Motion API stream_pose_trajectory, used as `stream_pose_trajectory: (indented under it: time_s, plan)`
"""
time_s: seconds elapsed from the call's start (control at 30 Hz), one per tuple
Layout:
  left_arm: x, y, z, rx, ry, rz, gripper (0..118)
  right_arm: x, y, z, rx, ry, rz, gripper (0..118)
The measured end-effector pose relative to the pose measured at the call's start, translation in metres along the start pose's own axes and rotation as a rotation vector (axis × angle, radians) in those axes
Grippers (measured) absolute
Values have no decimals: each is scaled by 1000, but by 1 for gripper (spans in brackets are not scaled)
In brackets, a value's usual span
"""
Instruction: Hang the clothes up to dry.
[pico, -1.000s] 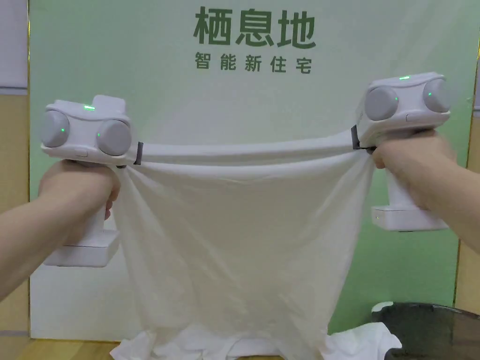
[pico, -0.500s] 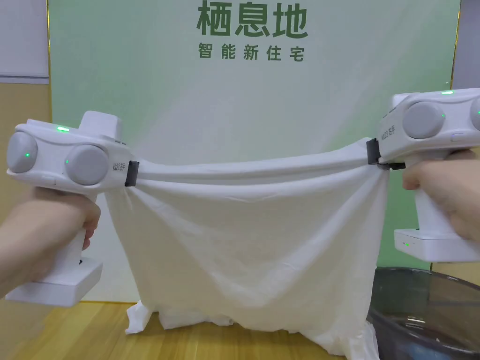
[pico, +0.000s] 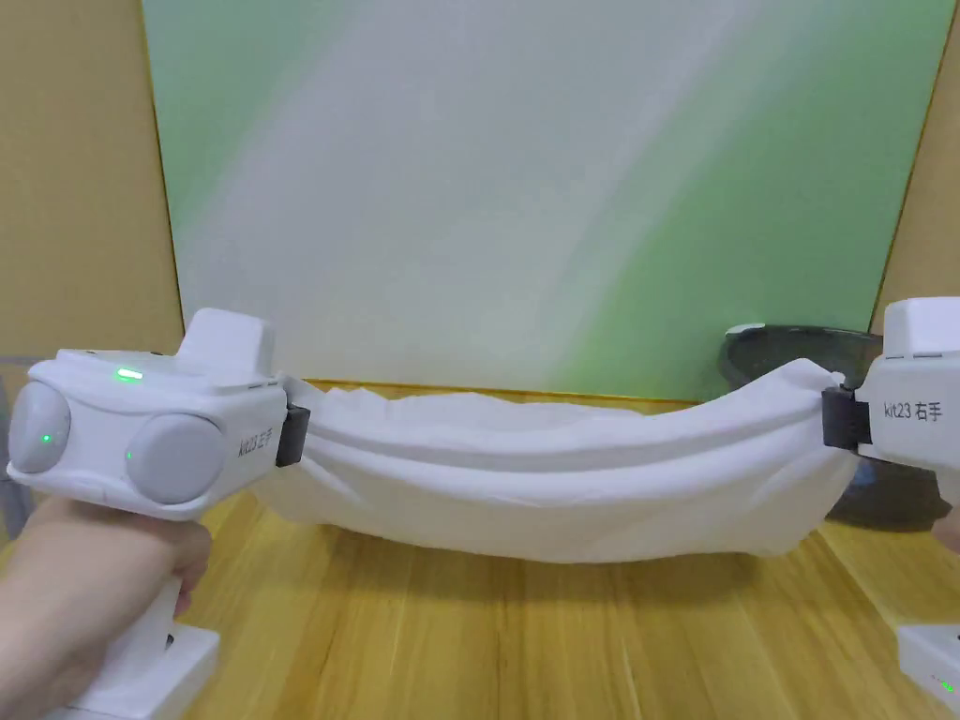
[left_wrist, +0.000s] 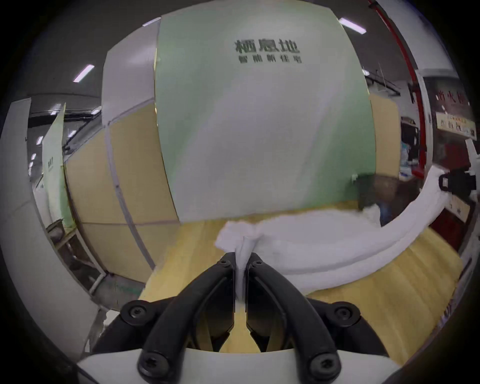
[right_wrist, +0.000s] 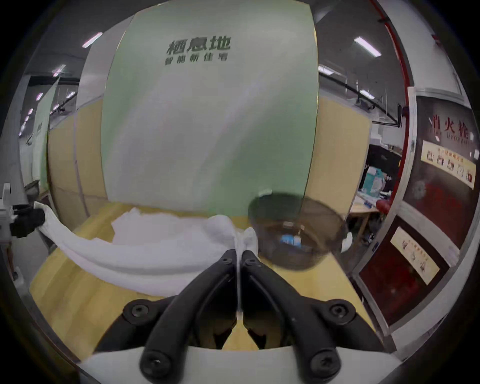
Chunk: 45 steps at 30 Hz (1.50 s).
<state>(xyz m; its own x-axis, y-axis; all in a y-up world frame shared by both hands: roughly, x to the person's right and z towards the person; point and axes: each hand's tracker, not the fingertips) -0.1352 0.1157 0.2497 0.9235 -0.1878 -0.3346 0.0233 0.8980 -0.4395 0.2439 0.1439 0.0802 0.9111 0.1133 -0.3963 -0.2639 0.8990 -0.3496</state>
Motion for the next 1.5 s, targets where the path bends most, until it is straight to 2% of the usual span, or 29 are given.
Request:
stream_pose_trajectory:
  time_s: [0.1, 0.13, 0.2, 0.4, 0.47, 0.5, 0.67, 1.0, 1.03, 1.07, 1.1, 1.13, 1.17, 1.2, 1.5]
  plan:
    - [8, -46, 12, -16, 22, -18, 3, 2, -44, 9, -54, 49, -61, 1]
    - [7, -59, 15, -18, 20, -10, 3, 3, -60, 12, -65, 40, -64, 1]
    - [3, -85, 17, -82, -5, 107, 3, 2, -89, 17, -107, 57, -72, 1]
    - [11, -134, 18, -189, -30, 81, 3, -3, -150, 21, -184, 62, -81, 2]
    - [14, -141, 17, -191, -19, 82, 3, -3, -162, 19, -214, 67, -80, 2]
    - [15, -143, 19, -200, -24, 90, 3, -1, -169, 17, -239, 63, -118, 2]
    - [18, -155, 14, -229, -15, 84, 3, -3, -191, 17, -257, 53, -129, 2]
    - [17, -159, 16, -264, -22, 109, 3, -5, -199, 18, -269, 49, -175, 2]
    - [17, -157, 18, -261, -19, 113, 4, -5, -199, 20, -266, 48, -178, 4]
    - [16, -154, 20, -262, -15, 124, 11, -5, -197, 22, -266, 42, -183, 12]
    - [14, -149, 23, -258, -8, 129, 22, -5, -192, 25, -269, 33, -189, 27]
    - [12, -145, 25, -251, -9, 135, 43, -5, -189, 27, -264, 25, -191, 55]
    - [12, -141, 28, -237, -13, 140, 53, -5, -184, 29, -249, 17, -189, 69]
    - [11, -136, 31, -224, -12, 141, 56, -4, -177, 30, -224, 13, -179, 72]
    - [13, -108, 27, -173, -5, 148, 56, -10, -131, 22, -145, 21, -171, 72]
